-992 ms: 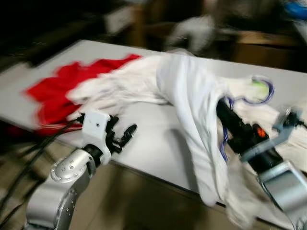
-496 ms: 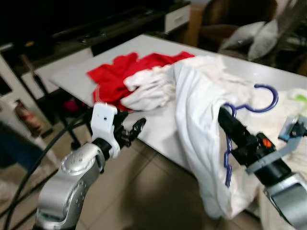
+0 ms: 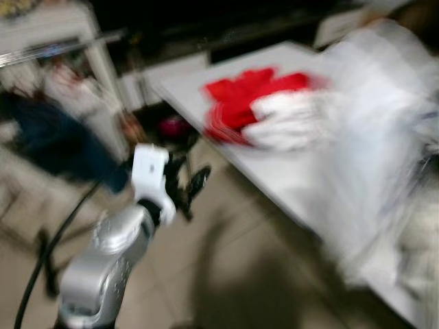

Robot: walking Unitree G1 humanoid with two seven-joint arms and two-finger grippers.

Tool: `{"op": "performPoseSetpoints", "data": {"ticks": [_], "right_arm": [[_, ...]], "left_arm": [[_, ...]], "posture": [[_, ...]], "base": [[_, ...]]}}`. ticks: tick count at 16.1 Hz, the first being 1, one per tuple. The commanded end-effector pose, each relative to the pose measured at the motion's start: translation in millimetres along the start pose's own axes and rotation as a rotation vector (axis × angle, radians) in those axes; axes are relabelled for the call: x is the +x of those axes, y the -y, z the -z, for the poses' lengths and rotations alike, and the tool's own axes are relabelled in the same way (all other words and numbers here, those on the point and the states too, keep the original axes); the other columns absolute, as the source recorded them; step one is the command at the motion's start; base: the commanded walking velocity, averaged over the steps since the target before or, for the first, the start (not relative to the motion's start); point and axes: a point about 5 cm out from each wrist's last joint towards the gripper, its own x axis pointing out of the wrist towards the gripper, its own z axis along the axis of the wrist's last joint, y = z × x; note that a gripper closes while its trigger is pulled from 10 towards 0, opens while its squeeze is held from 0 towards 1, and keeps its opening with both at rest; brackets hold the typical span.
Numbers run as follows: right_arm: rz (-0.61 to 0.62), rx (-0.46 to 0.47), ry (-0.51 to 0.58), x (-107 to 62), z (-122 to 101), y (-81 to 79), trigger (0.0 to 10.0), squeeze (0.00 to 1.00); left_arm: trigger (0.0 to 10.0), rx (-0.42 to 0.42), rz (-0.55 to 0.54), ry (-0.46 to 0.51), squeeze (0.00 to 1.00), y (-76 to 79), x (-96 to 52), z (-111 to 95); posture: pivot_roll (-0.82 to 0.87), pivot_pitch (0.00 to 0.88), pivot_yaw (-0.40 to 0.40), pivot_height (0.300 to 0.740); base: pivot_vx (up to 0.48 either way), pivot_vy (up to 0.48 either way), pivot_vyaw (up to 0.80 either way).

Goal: Hang hanger

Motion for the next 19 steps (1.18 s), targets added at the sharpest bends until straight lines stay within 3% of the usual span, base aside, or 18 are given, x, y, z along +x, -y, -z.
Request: {"op": "performPoseSetpoints", "data": {"ticks": [1,4,6,8,11,13,15,17,19], "right_arm": [[-0.126,-0.008,0.097,5.5,-28,-17.4,10.0,0.00],[-0.323,-0.068,0.119,9.4,-47,-48.6,10.0,0.00],[-0.400,0.001,0.140,7.1,-50,-64.1,10.0,0.00],[-0.444,-0.006,0.141,5.0,-51,-72.6,10.0,0.00],[-0.321,-0.059,0.034,3.3,-35,-52.4,10.0,0.00],[-0.324,-0.003,0.004,0.9,-17,-54.2,10.0,0.00],[-0.299,-0.006,-0.049,-3.6,-3,-49.2,10.0,0.00],[-0.142,-0.041,-0.190,-13.9,30,-20.2,10.0,0.00],[-0.030,-0.030,-0.207,-18.8,41,0.0,10.0,0.00]], "left_arm": [[10.0,-0.007,-0.013,0.008,0.00,-4.0,-0.7,-2],[10.0,0.004,-0.005,0.007,0.00,-3.4,-2.1,-3],[10.0,0.013,0.012,-0.001,0.00,0.2,-2.3,-2],[10.0,0.011,0.018,-0.003,0.00,1.4,-1.7,-2],[10.0,0.020,0.029,-0.013,0.00,3.4,0.5,0],[10.0,0.020,0.035,-0.012,0.00,4.4,0.2,-1],[10.0,0.018,0.034,-0.012,0.00,4.5,-0.4,0],[10.0,0.021,0.035,-0.013,0.00,6.0,-0.1,1],[10.0,0.025,0.041,-0.016,0.00,7.8,0.3,1]], "posture": [[-0.01,0.000,0.041,0.740],[0.00,0.000,0.042,0.740],[0.00,0.000,0.046,0.740],[0.00,0.000,0.048,0.740],[-0.01,0.000,0.054,0.740],[0.00,0.000,0.050,0.740],[0.00,0.000,0.046,0.740],[0.00,0.000,0.045,0.740],[0.00,0.000,0.047,0.740]], "base": [[0.000,0.000,0.80],[0.000,0.000,0.80],[0.000,0.000,0.80],[0.000,0.000,0.80],[0.000,0.000,0.80],[0.000,0.000,0.80],[0.000,0.000,0.80],[0.000,0.000,0.80],[0.000,0.000,0.80]]}}
